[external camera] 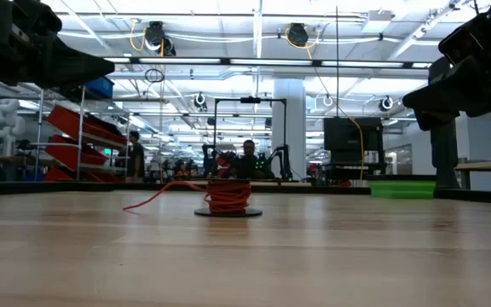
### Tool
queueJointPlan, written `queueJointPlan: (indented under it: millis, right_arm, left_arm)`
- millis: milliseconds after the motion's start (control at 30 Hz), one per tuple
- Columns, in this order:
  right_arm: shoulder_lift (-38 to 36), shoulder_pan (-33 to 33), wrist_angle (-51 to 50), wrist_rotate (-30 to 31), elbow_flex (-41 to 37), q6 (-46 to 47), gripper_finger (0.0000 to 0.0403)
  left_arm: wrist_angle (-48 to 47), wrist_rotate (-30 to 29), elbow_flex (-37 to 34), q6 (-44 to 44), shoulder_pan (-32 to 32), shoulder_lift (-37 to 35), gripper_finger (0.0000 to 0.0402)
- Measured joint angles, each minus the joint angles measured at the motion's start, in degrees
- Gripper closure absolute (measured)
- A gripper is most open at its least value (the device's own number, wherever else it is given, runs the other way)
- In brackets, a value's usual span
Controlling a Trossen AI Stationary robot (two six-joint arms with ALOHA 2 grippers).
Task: Coil cords
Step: Return to Home Position
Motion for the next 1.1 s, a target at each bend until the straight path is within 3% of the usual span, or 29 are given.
queueJointPlan:
  millis: [100,300,667,867,1100]
  right_arm:
    - [-0.75,0.0,-0.19,-0.04,0.0,-0.68,0.0403]
    - [-4.94,0.0,-3.26,-0.25,0.02,-1.56,0.0403]
    - [-20.65,0.02,-15.2,-1.18,0.02,-1.23,0.0403]
    - [-27.97,0.06,-15.83,-1.95,0.07,-3.83,0.0403]
    - [-28.65,-0.11,-15.32,-3.33,0.04,-6.91,0.0403]
  left_arm:
    - [-3.71,-0.64,0.0,0.01,0.0,-4.8,0.0401]
    - [-6.16,-0.87,0.81,0.35,-0.04,-5.2,0.0401]
    - [-6.55,-0.03,0.85,-0.07,-0.04,-5.16,0.0401]
    - [-6.65,0.12,0.87,-0.11,-0.04,-5.18,0.0401]
    - [-6.73,0.18,0.87,-0.09,-0.04,-5.0,0.0401]
